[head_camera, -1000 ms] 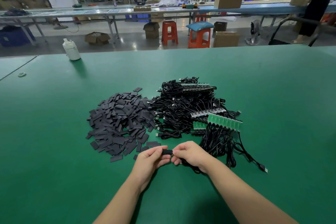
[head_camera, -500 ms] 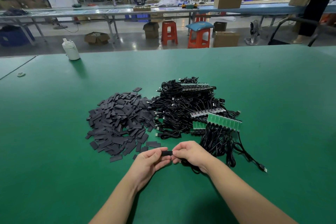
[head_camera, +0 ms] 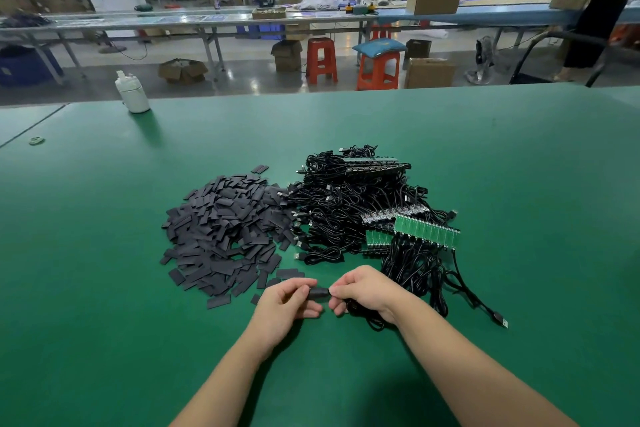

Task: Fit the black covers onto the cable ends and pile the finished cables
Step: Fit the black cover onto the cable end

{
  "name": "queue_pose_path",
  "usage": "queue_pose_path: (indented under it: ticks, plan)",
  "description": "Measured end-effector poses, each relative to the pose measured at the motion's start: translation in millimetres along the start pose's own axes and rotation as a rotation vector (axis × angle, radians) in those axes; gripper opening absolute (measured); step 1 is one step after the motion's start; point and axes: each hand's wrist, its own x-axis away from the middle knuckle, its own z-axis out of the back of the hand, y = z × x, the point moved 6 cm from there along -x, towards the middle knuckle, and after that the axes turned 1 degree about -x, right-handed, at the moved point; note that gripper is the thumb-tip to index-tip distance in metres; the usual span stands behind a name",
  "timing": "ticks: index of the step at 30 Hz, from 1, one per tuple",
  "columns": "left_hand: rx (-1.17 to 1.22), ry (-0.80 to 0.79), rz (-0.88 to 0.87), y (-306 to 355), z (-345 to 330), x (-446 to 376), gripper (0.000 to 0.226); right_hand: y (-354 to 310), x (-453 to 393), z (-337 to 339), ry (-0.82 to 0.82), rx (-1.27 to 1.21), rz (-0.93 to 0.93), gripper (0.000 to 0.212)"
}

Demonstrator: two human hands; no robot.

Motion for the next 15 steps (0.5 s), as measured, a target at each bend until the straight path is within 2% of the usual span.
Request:
queue_pose_path:
  ticks: [3, 5, 9, 15]
  plan:
    - [-0.729, 0.005, -0.285, 22.8, -1.1, 3.6, 0.026, 0.5, -4.6, -0.7, -0.013, 0.032, -0.02, 0.012]
    - [-1.045, -0.038, -0.416, 30.6, -9.1, 6.9, 0.034, 0.4, -6.3, -2.7, -0.034, 0.058, -0.021, 0.014]
    - [-1.234, -0.042, -0.52, 35.6, -16.2, 9.6, 0.033, 0.3, -4.2, -1.8, -0.067, 0.084, -0.033, 0.015]
    - [-1.197, -0.053, -0.569, 36.7, -16.1, 10.1, 0.033, -6.1, 2.9, -2.7, -0.116, 0.073, -0.003, 0.016]
